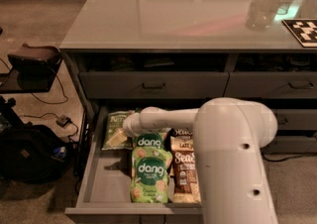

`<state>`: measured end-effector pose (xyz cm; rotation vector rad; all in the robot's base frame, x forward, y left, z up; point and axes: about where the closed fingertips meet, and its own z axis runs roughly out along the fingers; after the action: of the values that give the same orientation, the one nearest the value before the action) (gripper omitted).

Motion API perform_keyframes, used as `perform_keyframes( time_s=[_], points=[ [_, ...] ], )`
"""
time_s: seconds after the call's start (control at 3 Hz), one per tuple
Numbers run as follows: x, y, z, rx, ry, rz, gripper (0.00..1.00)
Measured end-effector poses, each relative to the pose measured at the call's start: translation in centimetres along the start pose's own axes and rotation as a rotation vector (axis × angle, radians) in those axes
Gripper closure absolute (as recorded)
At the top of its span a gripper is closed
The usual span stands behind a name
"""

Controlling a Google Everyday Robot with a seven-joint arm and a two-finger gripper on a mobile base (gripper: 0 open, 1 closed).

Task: Pick green jalapeno chip bag from middle drawer and place on counter

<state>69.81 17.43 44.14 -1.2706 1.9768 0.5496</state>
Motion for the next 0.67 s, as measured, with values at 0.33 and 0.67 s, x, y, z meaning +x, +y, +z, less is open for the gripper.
perform_keyframes(
  time_s=[0.33,0.67],
  points=[
    [0.9,-0.5,2.4,-0.017,0.003,0.021,0.00],
    [1.6,-0.7,4.1,-0.031,0.020,0.028,0.00]
  ],
)
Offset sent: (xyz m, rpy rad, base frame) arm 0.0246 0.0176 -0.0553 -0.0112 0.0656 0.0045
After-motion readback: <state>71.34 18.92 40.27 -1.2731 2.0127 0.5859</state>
